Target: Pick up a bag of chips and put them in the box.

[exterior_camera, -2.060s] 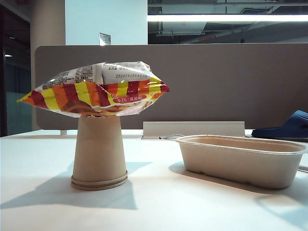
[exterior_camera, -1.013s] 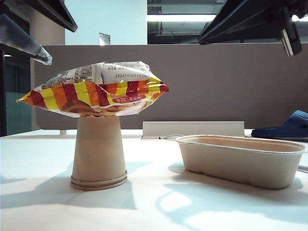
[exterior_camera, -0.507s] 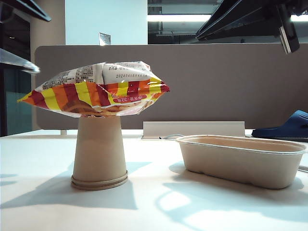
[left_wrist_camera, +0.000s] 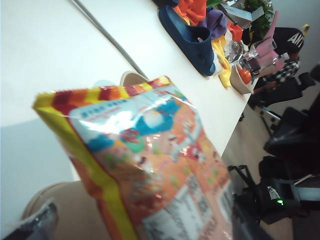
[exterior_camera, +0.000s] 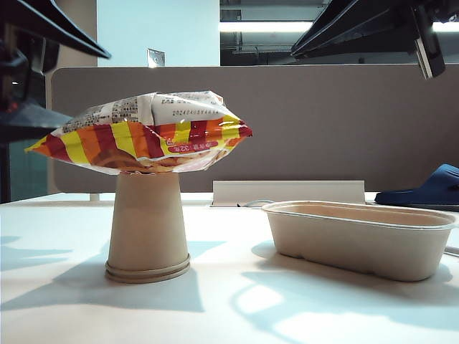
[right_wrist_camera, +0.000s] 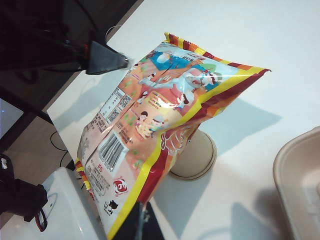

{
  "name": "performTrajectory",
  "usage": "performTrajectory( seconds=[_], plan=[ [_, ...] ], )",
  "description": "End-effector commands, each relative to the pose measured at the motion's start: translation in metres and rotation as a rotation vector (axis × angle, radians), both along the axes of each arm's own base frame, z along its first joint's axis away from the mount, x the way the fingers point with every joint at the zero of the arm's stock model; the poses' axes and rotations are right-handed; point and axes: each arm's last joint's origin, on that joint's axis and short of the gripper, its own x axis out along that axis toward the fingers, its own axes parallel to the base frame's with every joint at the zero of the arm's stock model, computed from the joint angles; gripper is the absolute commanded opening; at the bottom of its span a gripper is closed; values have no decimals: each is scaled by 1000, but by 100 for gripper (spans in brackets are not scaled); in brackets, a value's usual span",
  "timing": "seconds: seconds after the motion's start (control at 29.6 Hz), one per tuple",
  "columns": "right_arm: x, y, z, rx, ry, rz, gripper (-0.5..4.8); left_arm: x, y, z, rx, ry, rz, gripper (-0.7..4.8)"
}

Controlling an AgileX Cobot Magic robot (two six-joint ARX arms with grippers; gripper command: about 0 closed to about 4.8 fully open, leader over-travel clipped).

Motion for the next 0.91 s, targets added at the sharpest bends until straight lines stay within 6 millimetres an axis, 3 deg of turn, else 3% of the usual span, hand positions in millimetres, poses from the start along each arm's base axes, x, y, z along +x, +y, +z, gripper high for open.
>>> performTrajectory(
  seconds=[0.03,0.44,0.91],
  plan=[
    [1,0,4,14,-25,1,0,10,-1,-4,-33,-9,-21,479],
    [2,1,6,23,-44,-3,0,35,-4,-24,-96,37,-40,479],
    [3,1,5,17,-48,-23,0,41,-30,-28,-88,12,-86,479]
  ],
)
